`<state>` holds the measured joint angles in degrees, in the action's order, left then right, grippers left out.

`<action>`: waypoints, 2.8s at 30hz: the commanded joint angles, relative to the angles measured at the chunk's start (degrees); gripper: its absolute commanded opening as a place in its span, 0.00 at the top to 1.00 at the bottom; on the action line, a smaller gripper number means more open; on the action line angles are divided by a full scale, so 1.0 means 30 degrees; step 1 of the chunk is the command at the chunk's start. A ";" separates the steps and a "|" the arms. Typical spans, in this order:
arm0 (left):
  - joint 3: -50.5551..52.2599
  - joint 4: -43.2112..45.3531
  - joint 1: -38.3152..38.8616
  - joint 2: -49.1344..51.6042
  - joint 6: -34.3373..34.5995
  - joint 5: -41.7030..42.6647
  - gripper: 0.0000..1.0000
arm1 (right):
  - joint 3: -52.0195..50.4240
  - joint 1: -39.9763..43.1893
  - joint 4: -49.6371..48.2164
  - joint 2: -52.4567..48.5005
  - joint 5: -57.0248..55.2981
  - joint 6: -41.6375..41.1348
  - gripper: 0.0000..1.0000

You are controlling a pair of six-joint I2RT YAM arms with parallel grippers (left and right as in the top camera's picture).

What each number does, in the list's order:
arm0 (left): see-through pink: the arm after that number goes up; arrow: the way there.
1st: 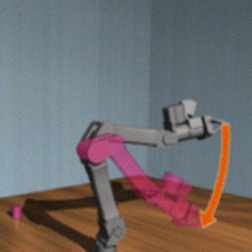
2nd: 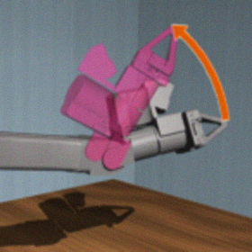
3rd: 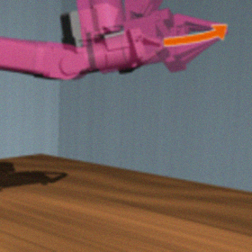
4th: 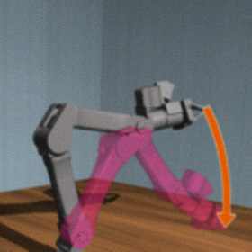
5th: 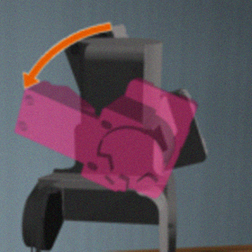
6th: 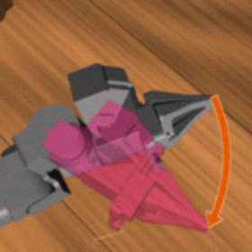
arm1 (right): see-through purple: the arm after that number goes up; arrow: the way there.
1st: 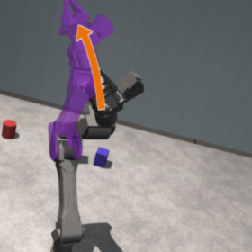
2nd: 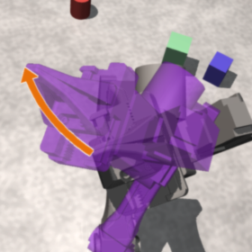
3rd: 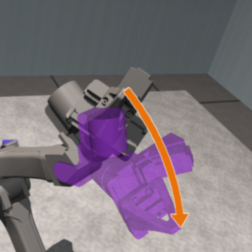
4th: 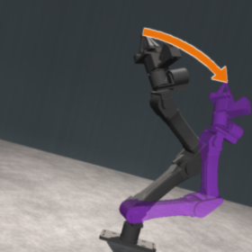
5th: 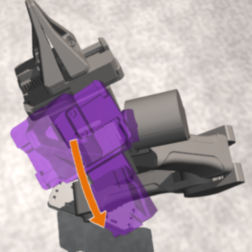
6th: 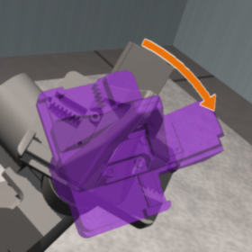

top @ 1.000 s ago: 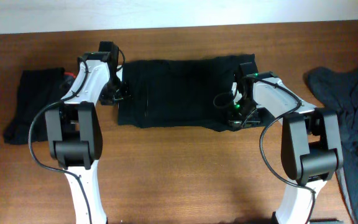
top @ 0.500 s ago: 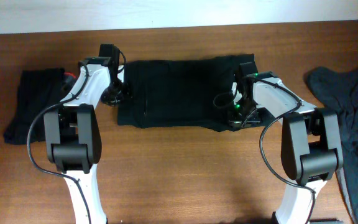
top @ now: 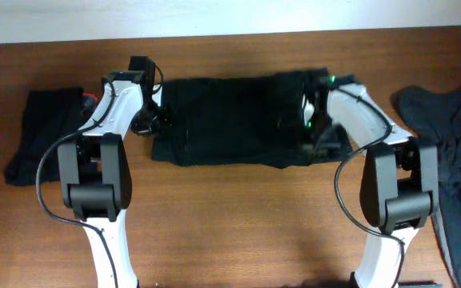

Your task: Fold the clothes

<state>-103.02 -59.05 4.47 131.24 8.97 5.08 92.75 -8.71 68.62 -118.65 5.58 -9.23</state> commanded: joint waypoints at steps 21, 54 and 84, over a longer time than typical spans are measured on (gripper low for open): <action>-1.2713 -0.9143 0.0641 0.1209 -0.0816 -0.1260 1.00 | 0.4175 -0.2324 -0.1800 0.0044 0.7271 -0.1756 0.96; -1.5467 -1.0644 0.1005 0.1209 -0.0787 -0.0160 0.96 | 0.2900 -0.7723 -0.6703 -0.4401 0.3453 -0.4597 0.96; -1.6611 -1.1081 0.1464 0.1209 -0.0226 0.0044 0.95 | 0.5603 -0.6164 -0.6615 -0.4692 0.4029 -0.5100 0.96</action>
<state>-151.41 -92.38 8.67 134.82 7.53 4.54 110.91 -25.74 50.06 -131.41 16.78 -22.94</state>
